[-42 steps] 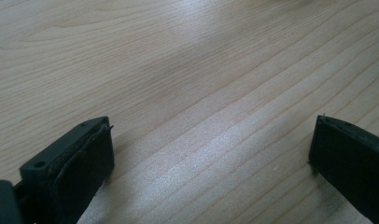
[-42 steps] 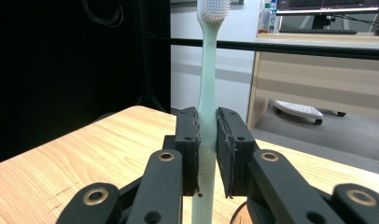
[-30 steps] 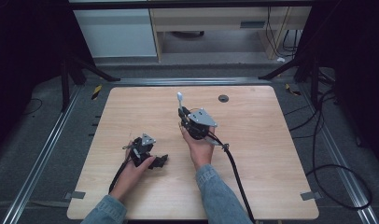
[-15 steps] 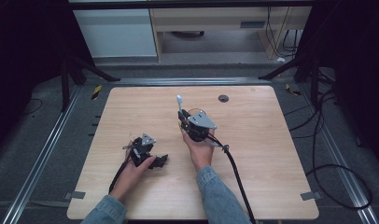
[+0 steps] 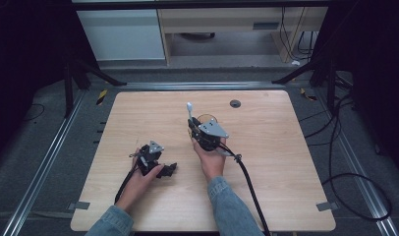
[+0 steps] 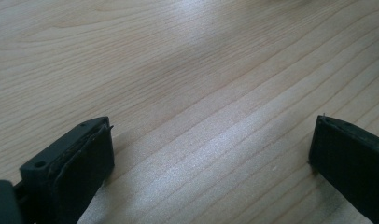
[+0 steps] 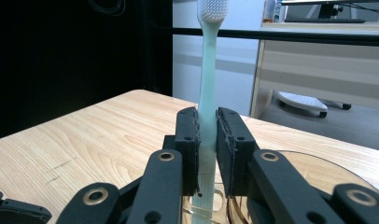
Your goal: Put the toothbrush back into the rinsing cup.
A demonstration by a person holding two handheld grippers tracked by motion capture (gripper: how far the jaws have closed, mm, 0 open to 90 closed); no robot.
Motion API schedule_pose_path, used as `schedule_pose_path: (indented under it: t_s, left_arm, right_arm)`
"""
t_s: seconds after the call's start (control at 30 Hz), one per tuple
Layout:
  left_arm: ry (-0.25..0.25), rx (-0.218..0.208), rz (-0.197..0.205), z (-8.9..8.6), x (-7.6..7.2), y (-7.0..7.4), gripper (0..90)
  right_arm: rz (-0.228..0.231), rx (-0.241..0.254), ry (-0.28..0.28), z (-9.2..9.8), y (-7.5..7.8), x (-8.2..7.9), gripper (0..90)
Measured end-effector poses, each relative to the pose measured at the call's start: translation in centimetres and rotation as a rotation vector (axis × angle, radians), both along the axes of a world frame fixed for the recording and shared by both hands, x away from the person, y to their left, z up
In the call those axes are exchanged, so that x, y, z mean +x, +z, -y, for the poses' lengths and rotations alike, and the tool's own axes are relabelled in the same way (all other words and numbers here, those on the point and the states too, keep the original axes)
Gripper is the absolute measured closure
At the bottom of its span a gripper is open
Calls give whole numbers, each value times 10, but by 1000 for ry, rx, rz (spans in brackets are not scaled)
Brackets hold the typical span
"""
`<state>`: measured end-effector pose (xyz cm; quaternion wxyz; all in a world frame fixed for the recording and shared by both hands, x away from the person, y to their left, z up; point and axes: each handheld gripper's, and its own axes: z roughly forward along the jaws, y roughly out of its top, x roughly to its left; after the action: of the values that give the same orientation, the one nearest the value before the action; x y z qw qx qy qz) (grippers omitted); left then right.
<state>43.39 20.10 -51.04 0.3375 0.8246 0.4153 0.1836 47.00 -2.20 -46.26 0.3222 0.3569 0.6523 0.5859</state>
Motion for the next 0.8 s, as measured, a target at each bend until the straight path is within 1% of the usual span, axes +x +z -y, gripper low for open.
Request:
schedule_pose_path:
  t_s: [0.23, 0.3, 0.53, 0.6, 0.8]
  left_arm:
    - [1, -3, 1, 0, 0, 0, 0]
    - [1, -3, 1, 0, 0, 0, 0]
    - [0, -3, 1, 0, 0, 0, 0]
    - [0, -3, 0, 0, 0, 0, 0]
    - [0, -3, 0, 1, 0, 0, 0]
  right_arm:
    - [-2, 1, 1, 0, -3, 1, 792]
    - [1, -4, -1, 0, -4, 1, 792]
    - [8, 2, -1, 0, -5, 2, 792]
    - [11, -5, 0, 0, -6, 2, 792]
    - [7, -5, 1, -1, -9, 2, 792]
